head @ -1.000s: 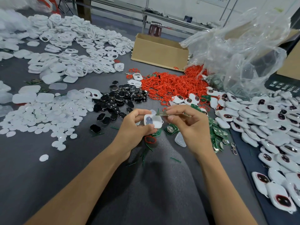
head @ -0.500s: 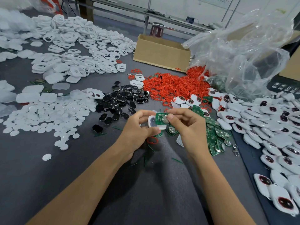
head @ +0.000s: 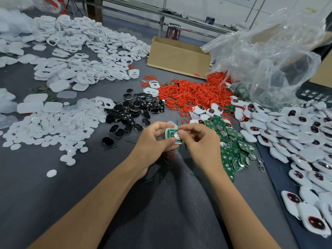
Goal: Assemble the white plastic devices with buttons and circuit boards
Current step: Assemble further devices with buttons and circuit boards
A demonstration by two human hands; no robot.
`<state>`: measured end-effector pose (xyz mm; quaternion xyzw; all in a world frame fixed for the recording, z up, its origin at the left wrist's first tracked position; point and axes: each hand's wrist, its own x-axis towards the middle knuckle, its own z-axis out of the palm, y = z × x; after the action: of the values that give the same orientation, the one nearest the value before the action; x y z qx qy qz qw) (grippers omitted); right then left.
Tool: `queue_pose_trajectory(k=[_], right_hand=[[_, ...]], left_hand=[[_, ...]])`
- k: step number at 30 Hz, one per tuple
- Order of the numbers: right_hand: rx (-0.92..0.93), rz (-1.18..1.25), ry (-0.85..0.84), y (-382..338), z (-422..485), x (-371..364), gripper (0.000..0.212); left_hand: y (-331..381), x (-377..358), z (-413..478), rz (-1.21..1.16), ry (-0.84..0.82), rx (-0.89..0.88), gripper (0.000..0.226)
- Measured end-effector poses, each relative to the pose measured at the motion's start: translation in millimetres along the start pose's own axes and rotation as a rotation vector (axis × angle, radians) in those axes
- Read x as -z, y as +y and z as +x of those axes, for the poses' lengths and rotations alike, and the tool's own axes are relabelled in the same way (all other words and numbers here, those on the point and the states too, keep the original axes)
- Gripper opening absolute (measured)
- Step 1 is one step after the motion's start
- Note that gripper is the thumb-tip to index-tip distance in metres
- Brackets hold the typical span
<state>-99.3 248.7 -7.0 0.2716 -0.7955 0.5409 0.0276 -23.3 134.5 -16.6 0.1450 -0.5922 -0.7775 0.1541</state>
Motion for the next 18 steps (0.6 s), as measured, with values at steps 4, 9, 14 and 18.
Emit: queue_pose_trajectory(k=[4,9,14,18], right_hand=[[0.051,-0.062,0.028,-0.1,-1.3,-2.7,0.012],[0.129,-0.122,0.018,-2.0,-3.3,-1.1,0.010],[0.249,-0.275,-0.045,-1.5,-2.4,2.9,0.016],[0.310,-0.357,-0.076,-0.1,-2.6,3.6,0.013]], left_hand=[[1.4,-0.5,0.7,-0.029,0.017,0.027,0.026],[3.4,-0.6,1.2,-0.066,0.038,0.058,0.025],[2.7,-1.1,0.7,-0.057,0.048,0.043,0.024],[2.6,-0.8,0.5,-0.045,0.036,0.040,0.025]])
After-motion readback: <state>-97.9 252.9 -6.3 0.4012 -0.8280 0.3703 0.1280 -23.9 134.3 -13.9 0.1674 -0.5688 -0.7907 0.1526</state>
